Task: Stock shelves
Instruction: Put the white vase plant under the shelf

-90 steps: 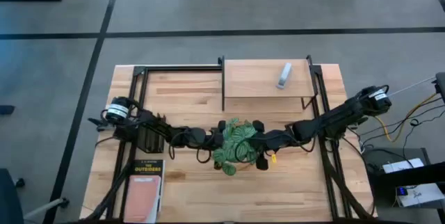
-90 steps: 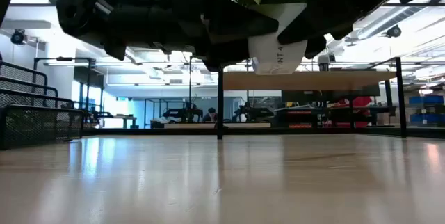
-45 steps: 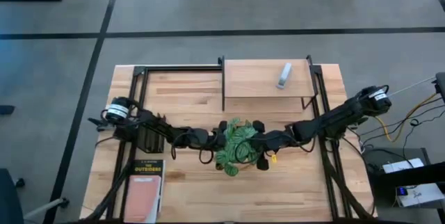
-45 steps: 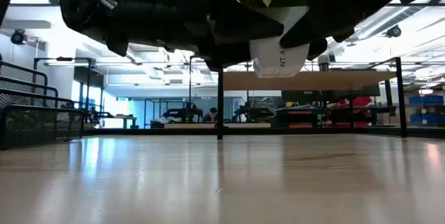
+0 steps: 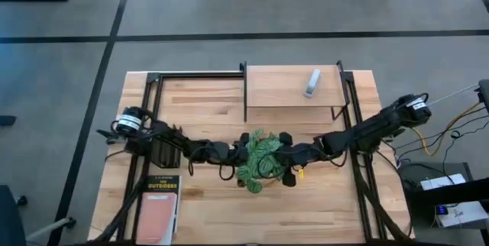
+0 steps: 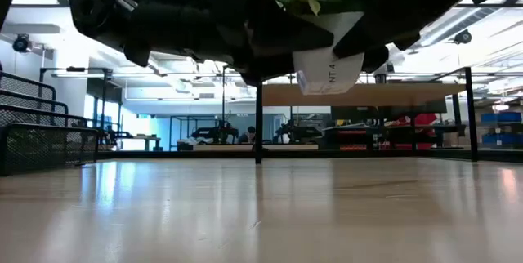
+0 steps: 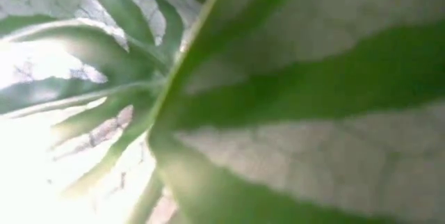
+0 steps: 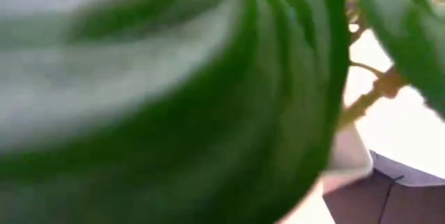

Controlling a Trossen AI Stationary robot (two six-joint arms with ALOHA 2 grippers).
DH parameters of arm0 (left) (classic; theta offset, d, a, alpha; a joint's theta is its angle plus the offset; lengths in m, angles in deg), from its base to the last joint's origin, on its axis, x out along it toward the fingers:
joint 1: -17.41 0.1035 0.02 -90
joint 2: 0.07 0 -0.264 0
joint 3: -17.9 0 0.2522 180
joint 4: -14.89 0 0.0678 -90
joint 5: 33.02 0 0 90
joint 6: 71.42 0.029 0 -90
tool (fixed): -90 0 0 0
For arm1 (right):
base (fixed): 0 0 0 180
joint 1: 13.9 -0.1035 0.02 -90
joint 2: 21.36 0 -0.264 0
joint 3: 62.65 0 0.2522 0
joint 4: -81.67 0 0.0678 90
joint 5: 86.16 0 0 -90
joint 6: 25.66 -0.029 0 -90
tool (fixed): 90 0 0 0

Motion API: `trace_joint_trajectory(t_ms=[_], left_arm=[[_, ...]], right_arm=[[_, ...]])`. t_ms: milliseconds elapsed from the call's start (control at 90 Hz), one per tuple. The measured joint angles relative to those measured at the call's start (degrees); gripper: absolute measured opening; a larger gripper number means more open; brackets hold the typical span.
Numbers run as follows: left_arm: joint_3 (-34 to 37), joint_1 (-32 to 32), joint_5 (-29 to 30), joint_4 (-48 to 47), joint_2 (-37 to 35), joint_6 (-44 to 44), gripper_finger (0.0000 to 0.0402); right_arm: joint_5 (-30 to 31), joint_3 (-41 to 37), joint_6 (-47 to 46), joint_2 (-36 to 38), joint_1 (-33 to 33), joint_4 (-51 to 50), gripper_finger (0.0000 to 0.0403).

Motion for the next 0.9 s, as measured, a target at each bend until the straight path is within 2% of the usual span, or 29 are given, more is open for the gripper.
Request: trace_joint_trajectory(t_ms=[267,444,667,778,900], left_arm=[[1.5,-0.2,-0.4,-2.9,-3.7,0.2,0.0272],[3.4,-0.1,3.5,-3.8,-4.5,-1.2,0.0272],[0.9,-0.2,6.9,-0.3,2.3,-2.5,0.0272],[-4.7,-0.2,7.2,0.7,7.6,-2.3,0.0272],[-11.8,0.2,12.4,-0.7,14.3,-2.1,0.0275]], right_arm=[[0.2,-0.1,-3.5,2.1,0.0,-9.8,0.0328],[0.3,-0.1,-7.4,5.7,0.0,-19.3,0.0323],[2.0,-0.1,-15.0,12.4,-1.6,-32.7,0.0297],[4.4,-0.1,-17.7,16.1,-3.3,-37.3,0.0282],[9.8,-0.1,-21.3,20.3,-5.0,-44.0,0.0263]])
